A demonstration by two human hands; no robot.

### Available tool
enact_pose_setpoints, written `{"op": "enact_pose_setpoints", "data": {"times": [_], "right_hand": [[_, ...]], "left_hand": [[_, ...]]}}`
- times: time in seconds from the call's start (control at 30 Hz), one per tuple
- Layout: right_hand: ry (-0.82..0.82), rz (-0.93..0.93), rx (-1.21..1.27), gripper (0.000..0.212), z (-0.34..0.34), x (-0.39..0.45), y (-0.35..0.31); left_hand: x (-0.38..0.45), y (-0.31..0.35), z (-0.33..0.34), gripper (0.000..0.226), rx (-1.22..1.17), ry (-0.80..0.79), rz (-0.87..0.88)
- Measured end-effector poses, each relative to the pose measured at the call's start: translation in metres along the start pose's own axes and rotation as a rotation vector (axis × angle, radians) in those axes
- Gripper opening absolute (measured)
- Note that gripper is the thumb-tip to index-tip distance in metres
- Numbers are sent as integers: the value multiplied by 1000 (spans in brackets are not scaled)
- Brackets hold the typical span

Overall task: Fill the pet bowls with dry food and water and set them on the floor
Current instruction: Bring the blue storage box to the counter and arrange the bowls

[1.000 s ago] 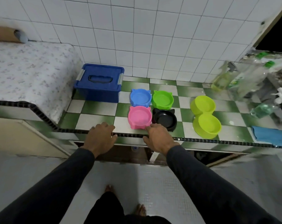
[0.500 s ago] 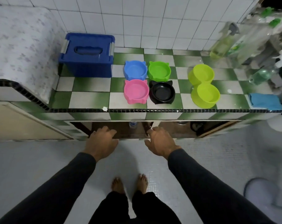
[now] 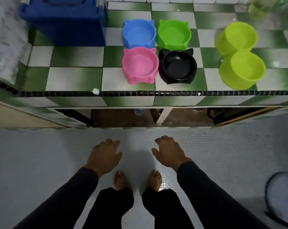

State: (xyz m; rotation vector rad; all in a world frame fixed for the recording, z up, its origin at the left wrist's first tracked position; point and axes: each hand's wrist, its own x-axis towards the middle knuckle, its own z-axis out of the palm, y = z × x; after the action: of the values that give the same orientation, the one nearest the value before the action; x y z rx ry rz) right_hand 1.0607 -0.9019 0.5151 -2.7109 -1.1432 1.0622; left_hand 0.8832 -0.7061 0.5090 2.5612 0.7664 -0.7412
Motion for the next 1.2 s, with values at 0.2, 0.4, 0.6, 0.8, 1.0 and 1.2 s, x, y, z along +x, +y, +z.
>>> {"op": "enact_pose_setpoints", "data": {"times": [0.2, 0.4, 0.6, 0.8, 1.0, 1.2], "right_hand": [[-49, 7, 0, 52, 53, 67, 32], [-42, 8, -5, 55, 106, 141, 54], [-14, 23, -15, 56, 167, 213, 71], [63, 49, 131, 54, 213, 269, 82], [149, 33, 187, 52, 211, 308, 85], [259, -46, 334, 61, 175, 328, 75]], "left_hand": [[67, -10, 61, 66, -49, -2, 1], [139, -35, 119, 65, -52, 14, -2], [208, -59, 183, 61, -5, 70, 23], [263, -77, 237, 76, -96, 148, 8], [294, -93, 261, 90, -250, 218, -1], [319, -88, 257, 107, -444, 306, 37]]}}
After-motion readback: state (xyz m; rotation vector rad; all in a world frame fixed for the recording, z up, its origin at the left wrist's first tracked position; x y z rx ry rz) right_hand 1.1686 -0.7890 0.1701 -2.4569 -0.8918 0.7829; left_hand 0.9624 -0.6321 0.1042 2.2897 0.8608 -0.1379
